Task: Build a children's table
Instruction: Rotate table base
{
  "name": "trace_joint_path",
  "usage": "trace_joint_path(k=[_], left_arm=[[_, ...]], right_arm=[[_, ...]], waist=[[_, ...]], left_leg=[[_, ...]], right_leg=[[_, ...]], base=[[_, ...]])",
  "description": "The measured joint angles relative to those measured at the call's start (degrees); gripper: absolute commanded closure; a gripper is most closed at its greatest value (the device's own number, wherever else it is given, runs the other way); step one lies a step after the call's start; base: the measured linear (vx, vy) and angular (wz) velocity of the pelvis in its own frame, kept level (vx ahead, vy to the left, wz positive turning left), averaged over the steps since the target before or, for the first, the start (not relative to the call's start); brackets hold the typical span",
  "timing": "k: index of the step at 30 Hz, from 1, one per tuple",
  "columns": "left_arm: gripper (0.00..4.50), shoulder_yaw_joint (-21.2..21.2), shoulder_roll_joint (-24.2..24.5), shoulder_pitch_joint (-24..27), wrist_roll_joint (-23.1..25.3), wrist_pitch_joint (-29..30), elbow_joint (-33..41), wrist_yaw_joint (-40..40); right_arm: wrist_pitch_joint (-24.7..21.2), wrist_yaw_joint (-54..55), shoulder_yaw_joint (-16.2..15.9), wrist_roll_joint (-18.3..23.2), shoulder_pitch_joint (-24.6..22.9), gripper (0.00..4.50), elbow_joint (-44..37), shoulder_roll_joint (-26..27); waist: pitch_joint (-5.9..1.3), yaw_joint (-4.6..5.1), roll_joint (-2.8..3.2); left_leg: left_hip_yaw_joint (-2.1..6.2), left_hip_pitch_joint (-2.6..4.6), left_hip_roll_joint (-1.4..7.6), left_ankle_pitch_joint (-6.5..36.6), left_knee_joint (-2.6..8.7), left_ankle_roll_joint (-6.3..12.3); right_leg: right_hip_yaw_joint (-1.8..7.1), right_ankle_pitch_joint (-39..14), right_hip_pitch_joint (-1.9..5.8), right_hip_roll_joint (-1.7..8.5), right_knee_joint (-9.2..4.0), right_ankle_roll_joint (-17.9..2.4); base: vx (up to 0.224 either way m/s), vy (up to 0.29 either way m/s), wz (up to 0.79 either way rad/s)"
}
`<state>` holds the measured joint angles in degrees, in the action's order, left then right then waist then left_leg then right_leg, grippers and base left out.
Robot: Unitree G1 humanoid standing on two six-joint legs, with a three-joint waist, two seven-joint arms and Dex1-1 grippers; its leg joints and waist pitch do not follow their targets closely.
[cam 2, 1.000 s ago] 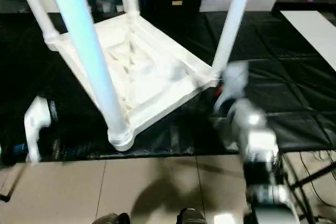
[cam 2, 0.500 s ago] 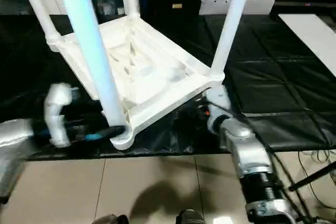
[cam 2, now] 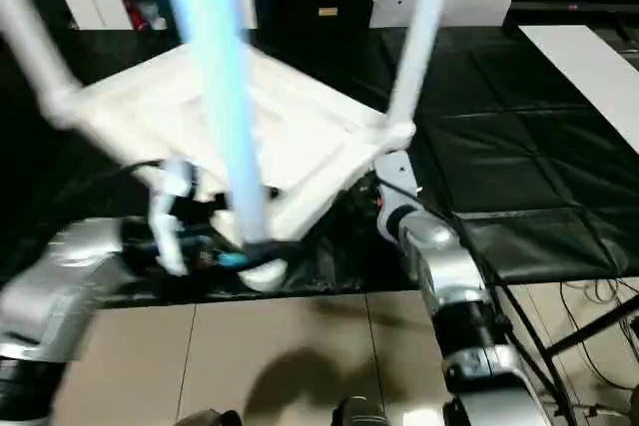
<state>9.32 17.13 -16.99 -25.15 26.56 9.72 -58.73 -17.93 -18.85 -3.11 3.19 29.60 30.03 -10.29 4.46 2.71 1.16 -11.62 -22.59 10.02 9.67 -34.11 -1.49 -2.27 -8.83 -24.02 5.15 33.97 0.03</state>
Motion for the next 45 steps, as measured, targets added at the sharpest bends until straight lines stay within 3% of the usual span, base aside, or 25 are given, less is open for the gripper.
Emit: trace_joint_path(k=[5, 15, 20, 25, 30, 38, 45], left_arm=[[0.03, 2.6, -2.5, -1.8, 0.5, -0.9, -0.8, 0.9], [0.03, 4.0, -5.2, -7.5, 9.1, -10.1, -11.1, 8.4], [0.03, 3.9, -7.4, -11.3, 12.9, -15.8, -17.8, 14.1], [0.03, 2.3, -7.1, -12.2, 13.4, -17.7, -20.1, 14.5], [0.03, 3.6, -7.1, -10.0, 11.2, -17.4, -18.5, 10.2], [0.03, 4.4, 2.3, -6.1, 9.0, -12.5, -15.5, 1.7], [0.03, 4.1, 10.2, -9.4, 11.3, -14.1, -20.1, -4.3]], right_arm=[[1.2, 0.3, -0.2, -0.8, 2.2, 0.0, 2.4, 1.4], [4.9, 1.0, -0.3, -1.7, 3.9, 0.0, 4.8, 1.6], [5.7, 0.7, 0.5, -1.6, 1.2, 0.0, 3.9, -0.9], [5.6, -0.3, 2.7, -1.6, -2.3, 0.0, 2.1, -4.4], [4.9, -0.9, 2.9, -0.9, -3.5, 0.0, -2.9, -5.1], [3.0, -6.3, 3.4, 2.4, -9.8, 0.0, -14.1, -7.0], [0.0, -12.0, 2.8, 5.2, -12.9, 0.0, -19.7, -10.2]], waist=[[0.01, 0.72, 0.02], [0.01, 0.74, 0.01], [0.0, -0.25, 0.02], [-0.01, 0.03, 0.04], [-0.02, 0.16, 0.06], [-0.01, -0.13, 0.05], [0.0, -0.14, 0.04]], left_leg=[[0.01, 0.01, 0.01, 0.0, -0.1, 0.0], [0.04, -0.03, 0.01, 0.0, -0.27, 0.0], [0.05, -0.04, -0.01, 0.0, -0.36, 0.01], [0.06, -0.03, -0.01, 0.0, -0.39, 0.02], [0.08, -0.04, 0.0, 0.0, -0.36, 0.02], [0.09, -0.05, 0.01, 0.0, -0.31, 0.01], [0.1, -0.03, -0.01, 0.0, -0.32, 0.01]], right_leg=[[-0.01, 0.0, 0.0, 0.0, 0.08, 0.0], [-0.02, 0.0, 0.05, 0.01, 0.11, 0.0], [0.0, 0.0, 0.13, 0.03, 0.1, 0.0], [-0.02, 0.0, 0.12, 0.04, 0.1, -0.1], [-0.06, 0.1, 0.09, 0.03, 0.11, -0.1], [-0.08, 0.0, 0.09, 0.03, 0.09, 0.0], [-0.03, -0.2, 0.09, 0.03, 0.08, 0.3]], base=[[0.0, 0.0, 0.0], [0.0, 0.0, 0.0], [0.0, 0.0, 0.0], [0.0, 0.0, 0.0], [0.0, 0.0, 0.0], [0.0, 0.0, 0.0], [0.0, 0.0, 0.0]])
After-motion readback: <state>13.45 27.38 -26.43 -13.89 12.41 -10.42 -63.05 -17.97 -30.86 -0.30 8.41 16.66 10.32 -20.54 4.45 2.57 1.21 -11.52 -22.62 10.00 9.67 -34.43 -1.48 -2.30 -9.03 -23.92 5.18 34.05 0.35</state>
